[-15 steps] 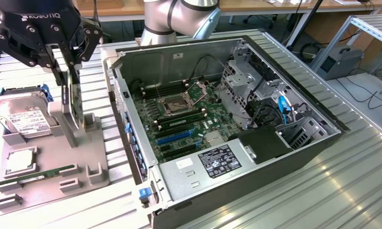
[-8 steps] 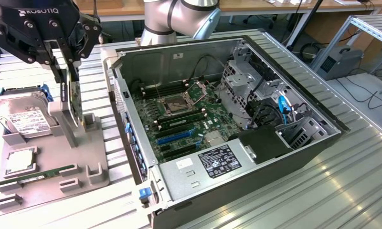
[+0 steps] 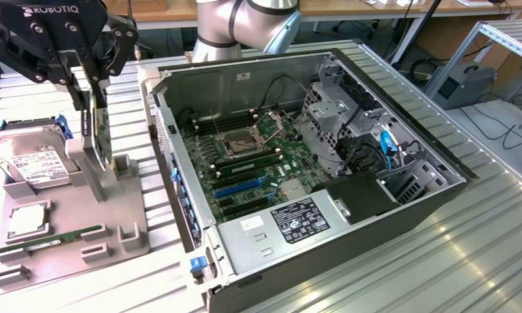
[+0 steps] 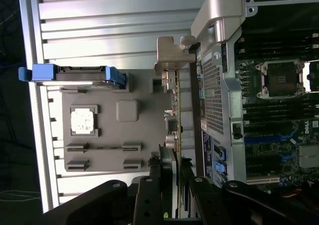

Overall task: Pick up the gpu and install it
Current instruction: 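Pick up the gpu and move the gpu toward the slot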

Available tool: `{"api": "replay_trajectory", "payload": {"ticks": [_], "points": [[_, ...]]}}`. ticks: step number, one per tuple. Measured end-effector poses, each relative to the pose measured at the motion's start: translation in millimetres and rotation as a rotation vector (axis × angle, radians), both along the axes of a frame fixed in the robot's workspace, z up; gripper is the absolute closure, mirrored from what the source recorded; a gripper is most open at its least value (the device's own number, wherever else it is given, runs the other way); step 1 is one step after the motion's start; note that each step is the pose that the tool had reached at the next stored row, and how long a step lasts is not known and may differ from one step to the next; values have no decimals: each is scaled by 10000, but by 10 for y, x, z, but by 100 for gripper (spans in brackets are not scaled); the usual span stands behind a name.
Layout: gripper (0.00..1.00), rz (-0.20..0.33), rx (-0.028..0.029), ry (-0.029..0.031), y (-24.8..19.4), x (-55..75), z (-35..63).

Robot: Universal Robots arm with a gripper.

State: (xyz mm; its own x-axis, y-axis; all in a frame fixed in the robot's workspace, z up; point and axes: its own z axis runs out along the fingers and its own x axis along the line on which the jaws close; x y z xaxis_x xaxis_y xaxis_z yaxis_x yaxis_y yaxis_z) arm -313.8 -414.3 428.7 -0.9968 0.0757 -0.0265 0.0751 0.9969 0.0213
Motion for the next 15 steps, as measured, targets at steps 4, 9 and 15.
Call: {"api": "replay_trajectory", "payload": {"ticks": [4,9,15], "points": [[73,0,0,1,0,0,27],[73,0,0,1,0,0,64],[73,0,0,1,0,0,103]]}}
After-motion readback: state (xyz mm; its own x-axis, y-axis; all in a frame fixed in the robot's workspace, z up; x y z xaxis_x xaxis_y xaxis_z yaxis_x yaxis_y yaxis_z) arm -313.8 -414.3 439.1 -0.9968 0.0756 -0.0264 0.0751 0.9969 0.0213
